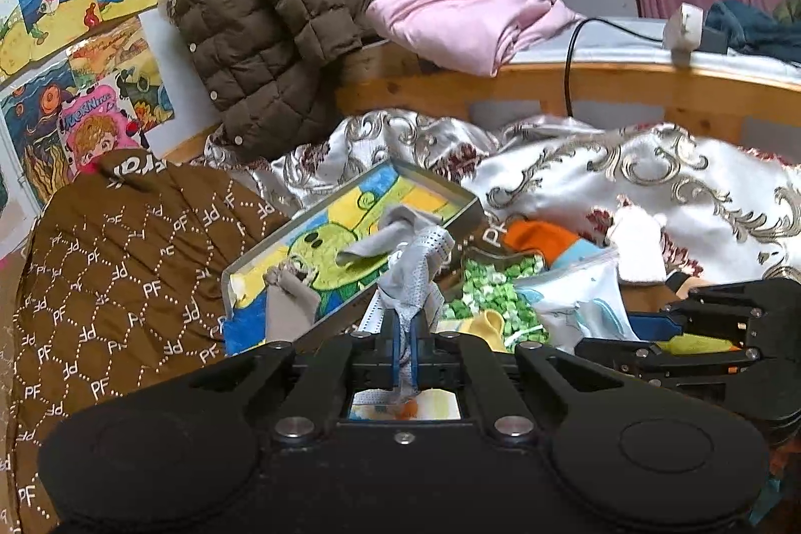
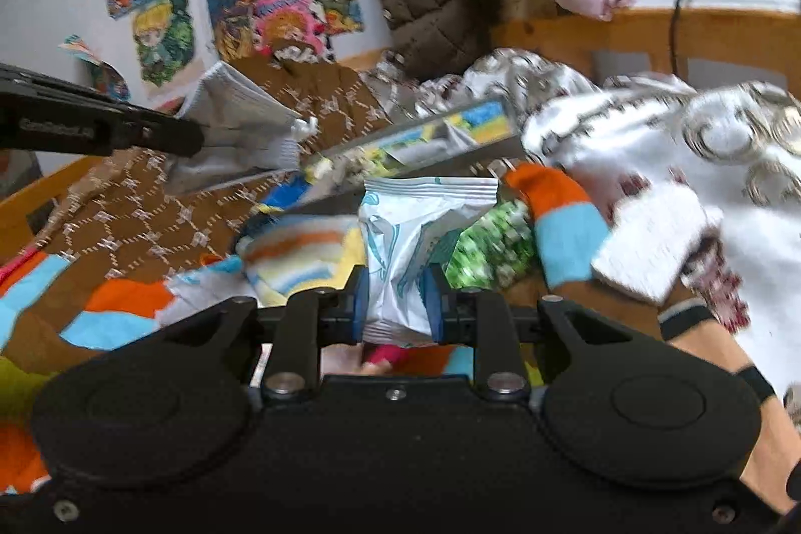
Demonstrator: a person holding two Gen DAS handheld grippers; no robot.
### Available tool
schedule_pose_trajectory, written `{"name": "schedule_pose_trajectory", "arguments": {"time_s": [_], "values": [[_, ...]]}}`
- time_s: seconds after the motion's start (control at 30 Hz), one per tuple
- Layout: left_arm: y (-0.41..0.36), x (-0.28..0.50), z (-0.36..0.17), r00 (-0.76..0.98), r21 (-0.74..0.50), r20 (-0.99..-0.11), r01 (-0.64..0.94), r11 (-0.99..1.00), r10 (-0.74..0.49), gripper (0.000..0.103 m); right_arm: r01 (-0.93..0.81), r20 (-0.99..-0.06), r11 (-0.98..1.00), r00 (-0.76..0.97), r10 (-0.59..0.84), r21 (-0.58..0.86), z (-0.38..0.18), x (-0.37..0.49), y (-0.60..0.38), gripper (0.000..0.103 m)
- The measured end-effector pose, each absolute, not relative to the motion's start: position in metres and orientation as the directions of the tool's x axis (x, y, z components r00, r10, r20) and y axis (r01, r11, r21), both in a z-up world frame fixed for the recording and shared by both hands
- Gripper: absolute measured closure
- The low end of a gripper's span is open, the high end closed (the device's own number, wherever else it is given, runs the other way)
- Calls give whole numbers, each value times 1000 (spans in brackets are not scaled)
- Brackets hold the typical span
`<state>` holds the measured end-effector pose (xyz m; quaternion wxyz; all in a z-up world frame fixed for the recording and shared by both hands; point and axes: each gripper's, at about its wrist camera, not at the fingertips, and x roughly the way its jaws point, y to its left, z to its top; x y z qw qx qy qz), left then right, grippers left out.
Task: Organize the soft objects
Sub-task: 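Carry the grey cloth and white packet over to the metal tray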
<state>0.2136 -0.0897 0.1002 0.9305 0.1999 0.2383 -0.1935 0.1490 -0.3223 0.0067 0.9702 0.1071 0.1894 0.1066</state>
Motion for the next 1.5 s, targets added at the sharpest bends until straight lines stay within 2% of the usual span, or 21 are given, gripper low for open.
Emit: {"name": "schedule_pose_trajectory", "arguments": {"time_s": [0.13, 0.4, 0.6, 0.83, 1.0, 1.37, 1.5], "values": [[-79, 223, 105, 825, 272, -492, 450, 850, -279, 100, -209, -310, 953, 911, 271, 221, 23, 157, -316, 87], [-35, 282, 107, 879, 193, -445, 283, 939, -173, 100, -236, -205, 942, 936, 286, 238, 38, 211, -308, 86], [-30, 339, 92, 892, 140, -421, 241, 960, -163, 100, -223, -224, 937, 932, 286, 270, 29, 251, -319, 86], [-48, 397, 61, 891, 60, -394, 270, 961, -226, 100, -144, -252, 954, 944, 213, 265, 27, 273, -330, 86], [-46, 434, 42, 868, -49, -418, 274, 960, -269, 100, -107, -280, 959, 943, 182, 263, 45, 313, -323, 86], [-29, 497, 11, 802, -264, -478, 258, 929, -358, 100, -122, -497, 986, 852, 162, 112, 55, 451, -281, 86], [-27, 508, 3, 785, -291, -495, 254, 922, -373, 100, -125, -549, 991, 825, 131, 49, 48, 490, -263, 86]]}}
